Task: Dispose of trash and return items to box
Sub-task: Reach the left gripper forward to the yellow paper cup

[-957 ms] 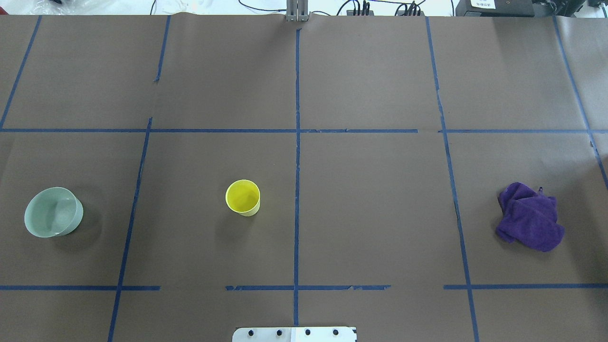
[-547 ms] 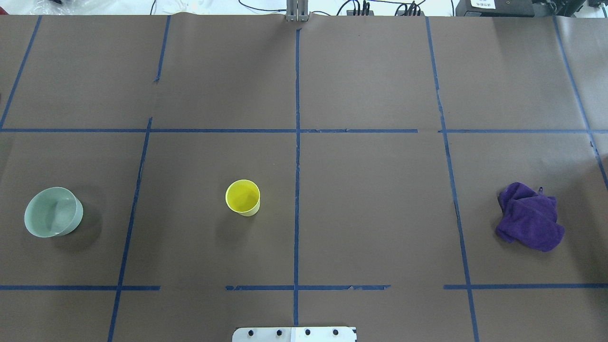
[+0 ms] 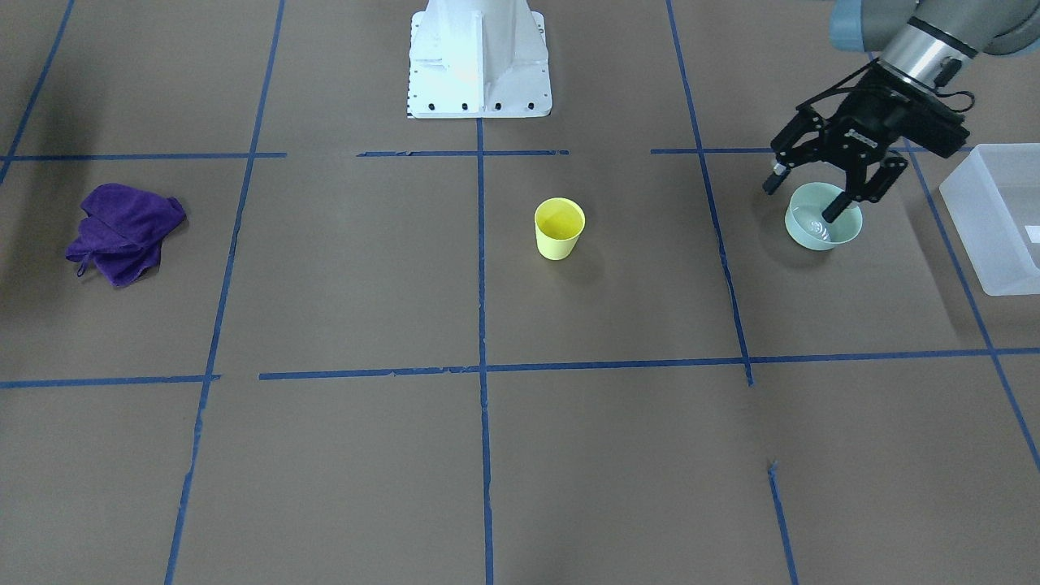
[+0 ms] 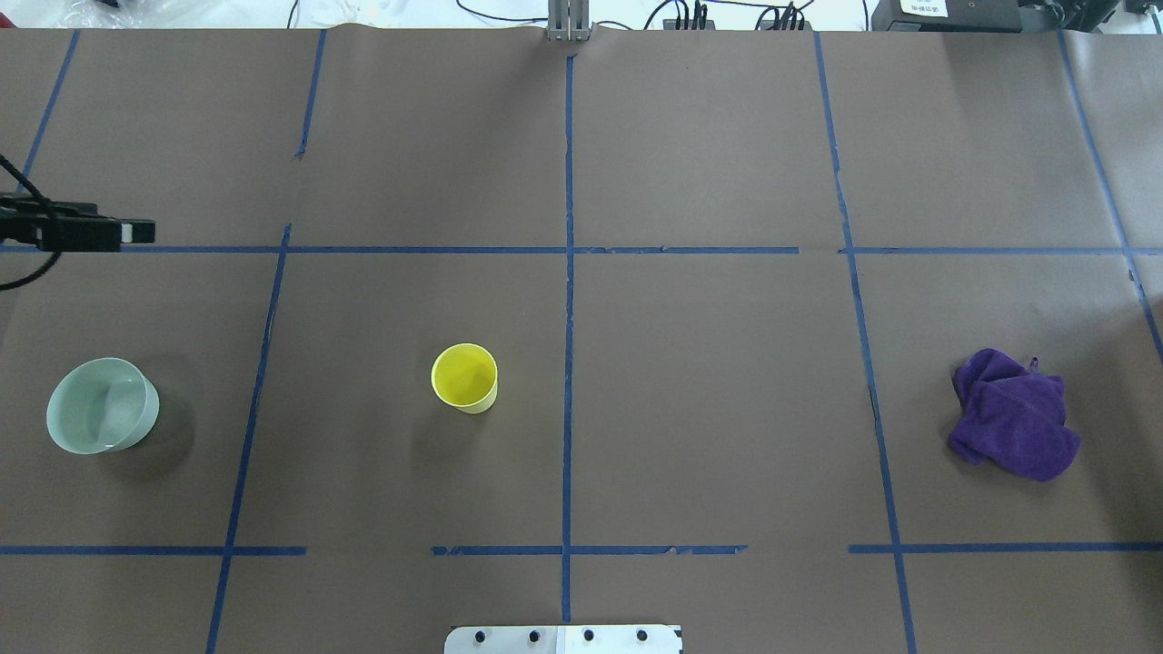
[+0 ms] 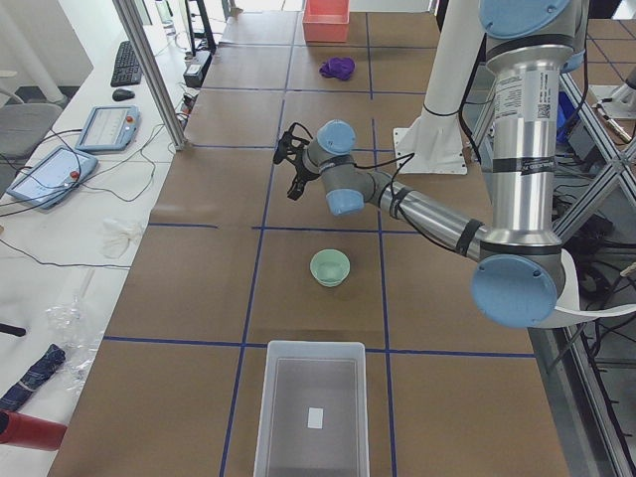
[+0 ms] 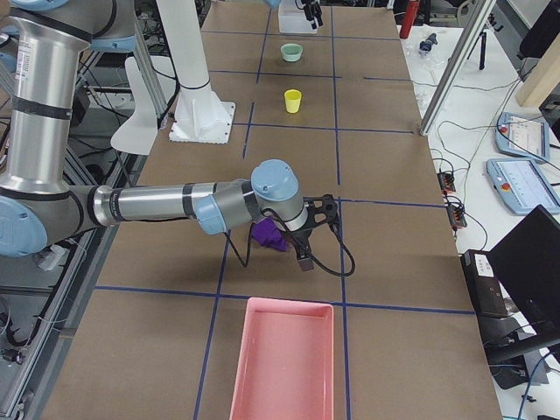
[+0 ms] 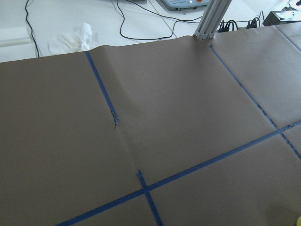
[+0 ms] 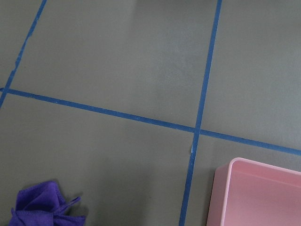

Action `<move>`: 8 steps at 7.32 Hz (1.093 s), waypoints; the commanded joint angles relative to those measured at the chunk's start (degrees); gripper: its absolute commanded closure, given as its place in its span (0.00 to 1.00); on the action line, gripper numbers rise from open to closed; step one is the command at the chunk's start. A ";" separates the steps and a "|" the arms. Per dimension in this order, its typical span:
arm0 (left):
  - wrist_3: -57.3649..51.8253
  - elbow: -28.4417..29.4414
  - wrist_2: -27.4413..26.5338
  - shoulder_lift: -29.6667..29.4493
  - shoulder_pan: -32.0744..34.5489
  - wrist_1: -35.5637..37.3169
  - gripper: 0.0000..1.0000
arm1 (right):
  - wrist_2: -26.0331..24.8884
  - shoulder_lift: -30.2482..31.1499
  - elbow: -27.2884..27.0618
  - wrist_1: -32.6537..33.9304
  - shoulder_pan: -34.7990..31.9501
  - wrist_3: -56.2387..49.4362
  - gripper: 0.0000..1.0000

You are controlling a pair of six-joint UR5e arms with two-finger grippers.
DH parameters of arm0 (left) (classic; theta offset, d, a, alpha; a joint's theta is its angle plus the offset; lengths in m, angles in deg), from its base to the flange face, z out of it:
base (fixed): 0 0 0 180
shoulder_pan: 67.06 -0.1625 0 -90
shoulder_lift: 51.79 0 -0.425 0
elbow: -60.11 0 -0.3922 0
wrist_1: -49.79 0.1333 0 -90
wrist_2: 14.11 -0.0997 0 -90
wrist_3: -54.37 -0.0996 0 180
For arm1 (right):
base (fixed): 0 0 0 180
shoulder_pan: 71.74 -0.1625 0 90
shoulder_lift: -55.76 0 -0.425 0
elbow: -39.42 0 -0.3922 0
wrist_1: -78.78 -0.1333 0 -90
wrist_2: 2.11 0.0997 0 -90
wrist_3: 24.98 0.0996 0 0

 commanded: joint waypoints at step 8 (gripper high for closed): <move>32.83 8.41 -19.82 -27.17 -23.75 35.24 0.22 | -0.13 0.18 0.17 -1.47 0.07 2.74 0.00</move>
